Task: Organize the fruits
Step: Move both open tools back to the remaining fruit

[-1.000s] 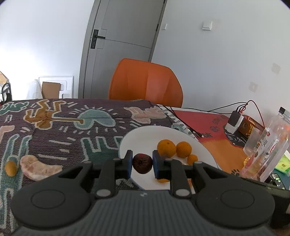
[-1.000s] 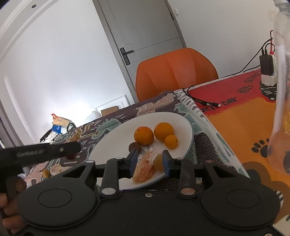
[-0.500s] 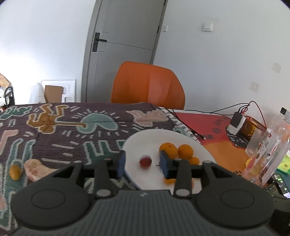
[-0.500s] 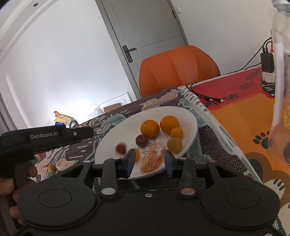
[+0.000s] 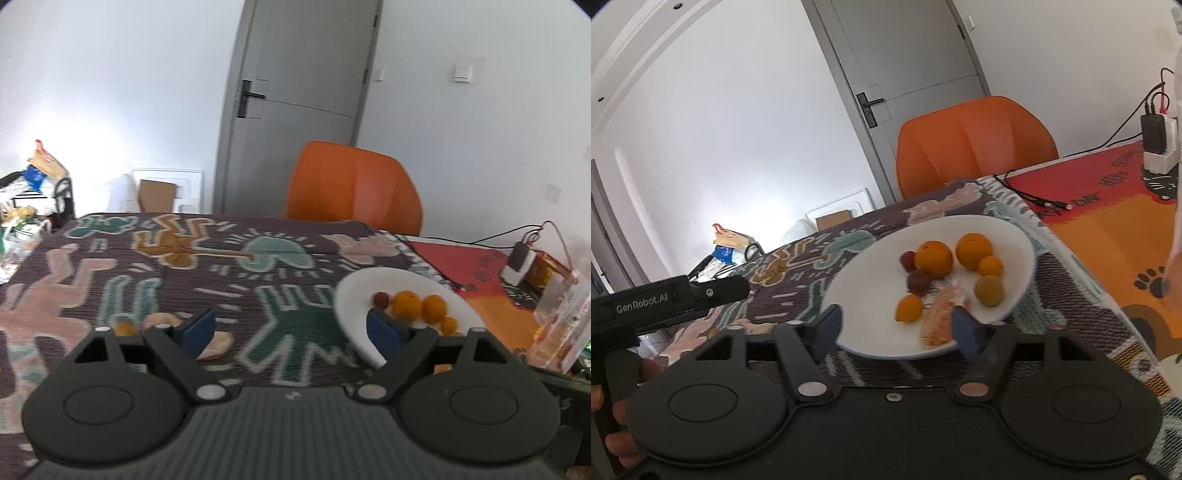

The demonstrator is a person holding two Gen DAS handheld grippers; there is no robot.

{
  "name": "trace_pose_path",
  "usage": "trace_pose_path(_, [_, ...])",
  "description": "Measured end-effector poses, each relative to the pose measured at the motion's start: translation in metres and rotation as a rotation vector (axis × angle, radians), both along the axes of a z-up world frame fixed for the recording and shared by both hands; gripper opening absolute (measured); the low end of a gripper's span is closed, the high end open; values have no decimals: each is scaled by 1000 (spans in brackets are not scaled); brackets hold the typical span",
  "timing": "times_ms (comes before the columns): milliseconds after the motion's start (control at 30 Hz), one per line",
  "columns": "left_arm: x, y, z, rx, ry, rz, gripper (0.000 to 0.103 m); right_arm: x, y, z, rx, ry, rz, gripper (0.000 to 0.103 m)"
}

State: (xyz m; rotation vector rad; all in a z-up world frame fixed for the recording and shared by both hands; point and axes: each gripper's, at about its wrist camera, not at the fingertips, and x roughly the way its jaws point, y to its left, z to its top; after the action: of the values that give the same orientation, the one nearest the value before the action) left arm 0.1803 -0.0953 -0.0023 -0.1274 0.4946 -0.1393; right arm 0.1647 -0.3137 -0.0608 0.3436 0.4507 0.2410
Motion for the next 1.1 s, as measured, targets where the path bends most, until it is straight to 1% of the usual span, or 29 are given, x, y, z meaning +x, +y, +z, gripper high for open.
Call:
trace_pose_path(100, [-6, 13, 0, 8, 0, 39, 94, -3, 8, 3, -1, -23, 13, 92])
trace_pose_path(200, [-13, 27, 0, 6, 3, 65, 96, -4, 17, 4, 1, -29, 35, 97])
trace_pose_path(433, [-23, 56, -2, -13, 12, 104, 96, -4, 36, 5, -7, -27, 67, 99])
trace_pose_path(633, [-31, 77, -6, -47, 14, 131, 96, -6, 52, 7, -20, -31, 96, 101])
trace_pose_path(1100, [-37, 106, -11, -63, 3, 198, 96, 4, 85, 11, -52, -33, 181, 102])
